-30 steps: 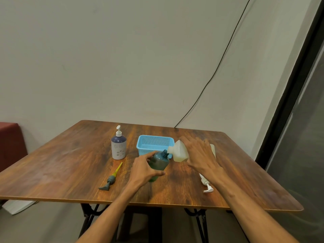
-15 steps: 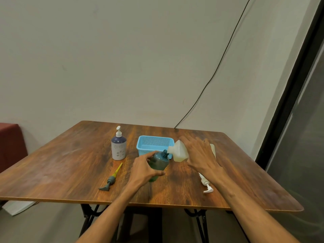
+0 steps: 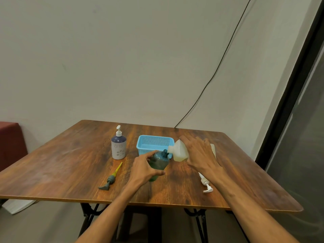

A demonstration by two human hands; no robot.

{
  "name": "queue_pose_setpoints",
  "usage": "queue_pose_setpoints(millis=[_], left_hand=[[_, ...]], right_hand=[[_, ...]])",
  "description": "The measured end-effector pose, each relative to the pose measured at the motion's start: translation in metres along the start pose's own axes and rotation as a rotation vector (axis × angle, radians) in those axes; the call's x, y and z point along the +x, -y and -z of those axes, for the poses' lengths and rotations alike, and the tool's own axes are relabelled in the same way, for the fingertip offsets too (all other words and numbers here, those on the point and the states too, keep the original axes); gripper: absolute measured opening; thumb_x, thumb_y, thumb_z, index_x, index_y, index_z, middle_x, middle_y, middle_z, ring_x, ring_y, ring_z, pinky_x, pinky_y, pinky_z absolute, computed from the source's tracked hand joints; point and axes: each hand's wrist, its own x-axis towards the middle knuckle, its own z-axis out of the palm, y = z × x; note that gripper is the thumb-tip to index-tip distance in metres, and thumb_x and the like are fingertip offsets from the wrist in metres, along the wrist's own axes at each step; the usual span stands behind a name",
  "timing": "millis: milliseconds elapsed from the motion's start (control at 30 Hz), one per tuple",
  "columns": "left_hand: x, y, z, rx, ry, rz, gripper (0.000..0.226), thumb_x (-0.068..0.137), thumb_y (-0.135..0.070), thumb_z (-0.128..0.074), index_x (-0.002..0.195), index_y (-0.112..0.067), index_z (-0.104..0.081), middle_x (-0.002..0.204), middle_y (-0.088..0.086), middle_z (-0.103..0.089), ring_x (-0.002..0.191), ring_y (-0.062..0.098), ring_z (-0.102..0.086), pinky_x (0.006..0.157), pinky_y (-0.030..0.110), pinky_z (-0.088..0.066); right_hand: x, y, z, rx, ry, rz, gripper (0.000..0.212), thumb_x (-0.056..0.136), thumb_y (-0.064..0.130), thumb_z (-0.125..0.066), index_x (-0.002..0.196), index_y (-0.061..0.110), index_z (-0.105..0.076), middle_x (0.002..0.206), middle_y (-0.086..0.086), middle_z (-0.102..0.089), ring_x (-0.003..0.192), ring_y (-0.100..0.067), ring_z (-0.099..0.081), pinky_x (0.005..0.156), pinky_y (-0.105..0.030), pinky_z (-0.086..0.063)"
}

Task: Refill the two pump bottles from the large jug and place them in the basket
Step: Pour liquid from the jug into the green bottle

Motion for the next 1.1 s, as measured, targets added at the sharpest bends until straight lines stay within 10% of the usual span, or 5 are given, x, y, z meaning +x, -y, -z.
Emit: queue_pose_setpoints(millis=[1100], left_hand=[[0.0002, 0.0015, 0.0006, -0.004, 0.008, -0.012, 0.089, 0.06, -0.031, -0.094, 0.139, -0.022, -0.055, 0.13, 0.0, -0.063, 0.106, 0.005, -0.053, 0.08, 0.009, -0.041]], right_hand=[[-0.0017, 0.0035, 0.0078, 0.022, 0.031, -0.008, 0.061, 0.079, 0.031, -0.073, 0.133, 0.025, -0.046, 0.128, 0.0, -0.058, 0.114, -0.026, -0.053, 0.097, -0.049, -0.036]])
